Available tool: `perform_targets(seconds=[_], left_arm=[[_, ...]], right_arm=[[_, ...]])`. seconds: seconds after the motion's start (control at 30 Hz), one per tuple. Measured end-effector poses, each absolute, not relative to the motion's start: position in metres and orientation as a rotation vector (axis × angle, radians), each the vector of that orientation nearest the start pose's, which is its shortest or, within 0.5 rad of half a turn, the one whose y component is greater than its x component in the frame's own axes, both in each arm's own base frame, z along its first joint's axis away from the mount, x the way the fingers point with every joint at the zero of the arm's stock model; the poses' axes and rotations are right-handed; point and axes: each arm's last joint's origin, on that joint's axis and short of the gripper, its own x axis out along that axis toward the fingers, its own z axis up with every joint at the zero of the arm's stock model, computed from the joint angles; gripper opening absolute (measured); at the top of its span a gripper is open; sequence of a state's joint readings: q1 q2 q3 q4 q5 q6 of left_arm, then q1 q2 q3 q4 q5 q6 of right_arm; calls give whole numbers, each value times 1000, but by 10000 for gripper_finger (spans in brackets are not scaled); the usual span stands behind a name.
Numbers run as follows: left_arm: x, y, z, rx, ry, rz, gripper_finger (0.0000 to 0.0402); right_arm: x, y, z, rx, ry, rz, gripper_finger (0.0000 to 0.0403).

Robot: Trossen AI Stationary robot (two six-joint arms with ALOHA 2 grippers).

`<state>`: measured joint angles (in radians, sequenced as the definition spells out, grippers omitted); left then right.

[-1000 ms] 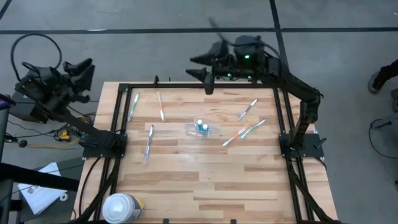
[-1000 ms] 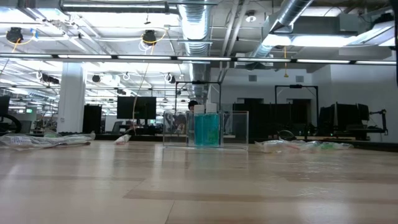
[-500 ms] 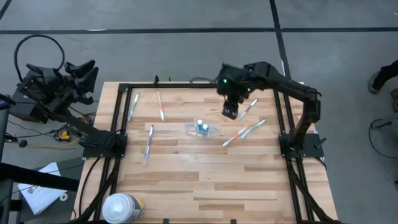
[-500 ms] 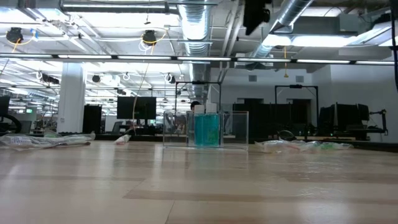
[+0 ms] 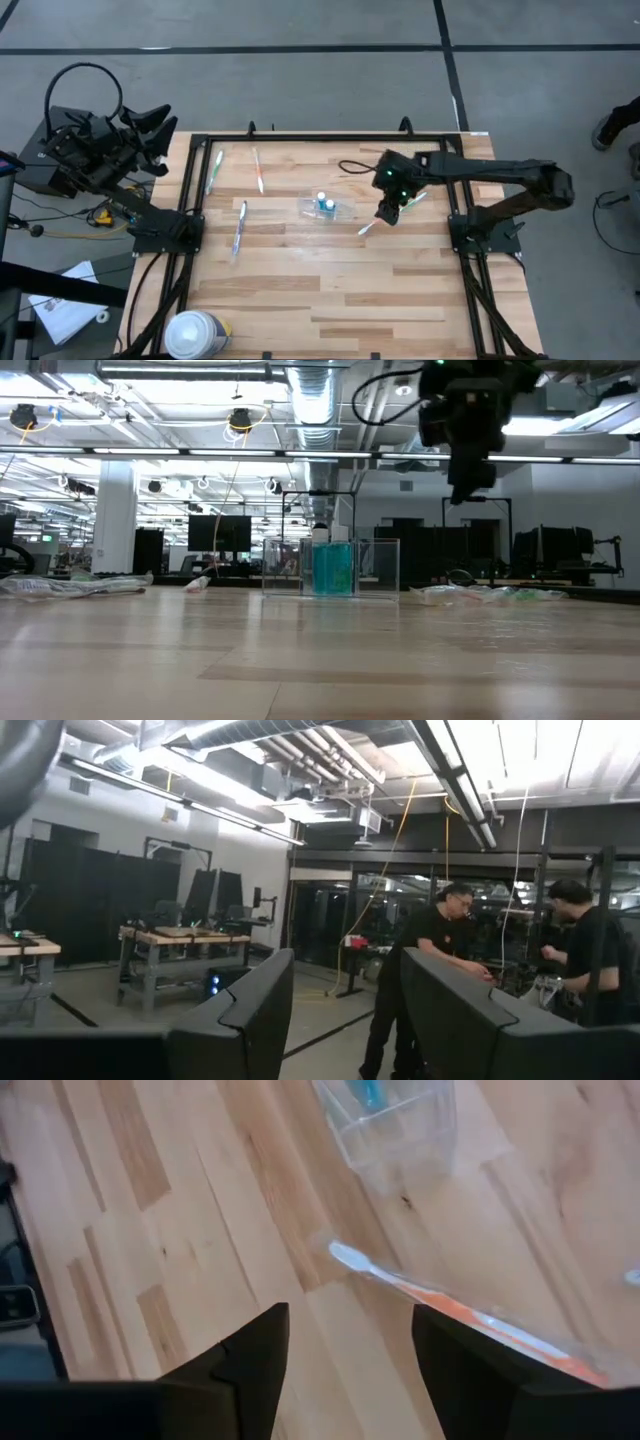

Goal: Pick & Place toothbrushing station
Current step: Put the right orange toothbrush into the transparent organizer

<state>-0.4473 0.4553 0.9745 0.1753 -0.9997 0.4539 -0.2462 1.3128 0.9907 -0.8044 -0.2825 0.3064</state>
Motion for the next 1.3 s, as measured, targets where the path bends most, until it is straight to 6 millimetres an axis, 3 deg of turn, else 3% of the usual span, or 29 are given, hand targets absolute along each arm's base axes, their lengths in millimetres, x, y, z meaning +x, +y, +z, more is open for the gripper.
perform_targets(seconds=[0.27,1.17,1.3], left_arm=[[37,9,447,-56,-400,629,182],[37,10,447,-57,-395,637,182],[37,10,446,-59,-387,648,182]], right_arm=[[236,-49,248,544,1004,-131,199],[236,-62,253,343,963,-52,204],[236,-63,241,305,1004,-35,198]])
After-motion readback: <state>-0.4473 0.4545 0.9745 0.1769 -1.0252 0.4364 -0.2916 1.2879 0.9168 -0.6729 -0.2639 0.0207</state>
